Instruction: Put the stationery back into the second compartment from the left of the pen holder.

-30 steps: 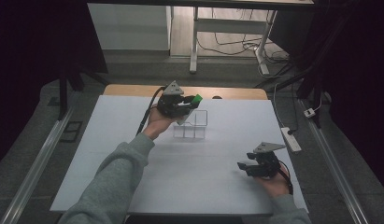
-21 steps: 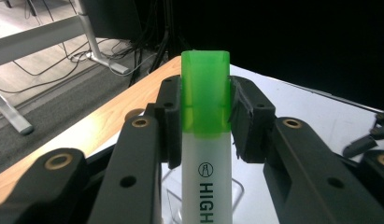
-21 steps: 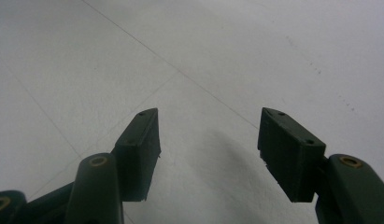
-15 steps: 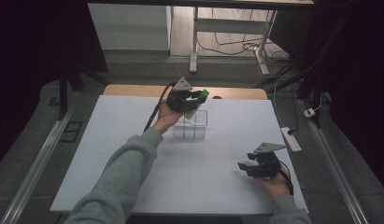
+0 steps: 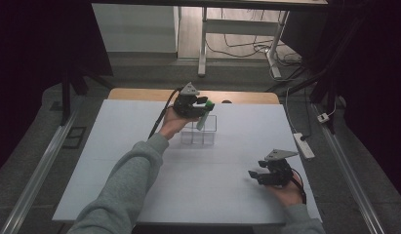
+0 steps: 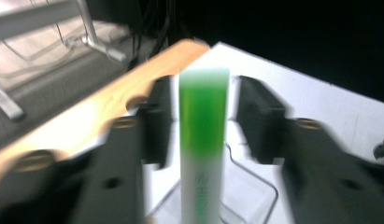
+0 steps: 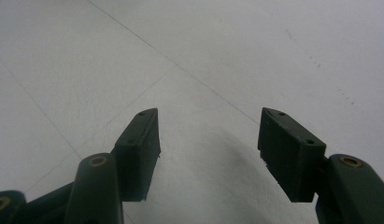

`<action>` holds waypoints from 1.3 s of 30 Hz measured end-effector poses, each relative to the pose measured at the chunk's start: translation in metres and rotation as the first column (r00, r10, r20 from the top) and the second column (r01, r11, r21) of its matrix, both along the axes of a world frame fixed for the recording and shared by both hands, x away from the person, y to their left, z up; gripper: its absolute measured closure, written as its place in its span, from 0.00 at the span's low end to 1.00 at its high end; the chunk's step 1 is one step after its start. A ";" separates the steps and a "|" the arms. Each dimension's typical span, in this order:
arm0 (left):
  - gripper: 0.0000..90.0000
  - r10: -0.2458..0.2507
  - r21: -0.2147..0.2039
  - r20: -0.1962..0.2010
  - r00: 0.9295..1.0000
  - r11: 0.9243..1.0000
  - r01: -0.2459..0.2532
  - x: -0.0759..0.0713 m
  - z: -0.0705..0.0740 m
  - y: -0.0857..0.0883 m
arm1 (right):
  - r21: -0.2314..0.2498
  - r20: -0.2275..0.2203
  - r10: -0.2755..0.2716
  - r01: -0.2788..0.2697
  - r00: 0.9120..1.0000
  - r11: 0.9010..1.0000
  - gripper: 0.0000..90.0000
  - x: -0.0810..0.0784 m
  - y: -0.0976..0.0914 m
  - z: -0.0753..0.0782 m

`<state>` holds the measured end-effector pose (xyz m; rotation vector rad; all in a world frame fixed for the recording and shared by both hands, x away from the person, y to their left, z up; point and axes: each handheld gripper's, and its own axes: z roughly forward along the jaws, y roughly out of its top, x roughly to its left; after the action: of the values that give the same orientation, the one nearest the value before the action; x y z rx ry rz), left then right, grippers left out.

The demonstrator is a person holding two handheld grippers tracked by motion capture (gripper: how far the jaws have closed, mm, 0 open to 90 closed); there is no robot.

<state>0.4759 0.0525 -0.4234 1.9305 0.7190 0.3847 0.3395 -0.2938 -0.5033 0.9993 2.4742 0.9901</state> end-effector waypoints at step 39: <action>0.45 0.068 0.131 -0.112 0.991 0.990 -0.053 -0.149 -0.051 0.132 | 0.037 0.013 0.009 -0.010 1.000 0.999 0.40 -0.002 -0.003 0.005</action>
<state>0.3271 0.1846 -0.4746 2.0681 0.8485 0.3657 0.3374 -0.2969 -0.4985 0.9905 2.4610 1.0459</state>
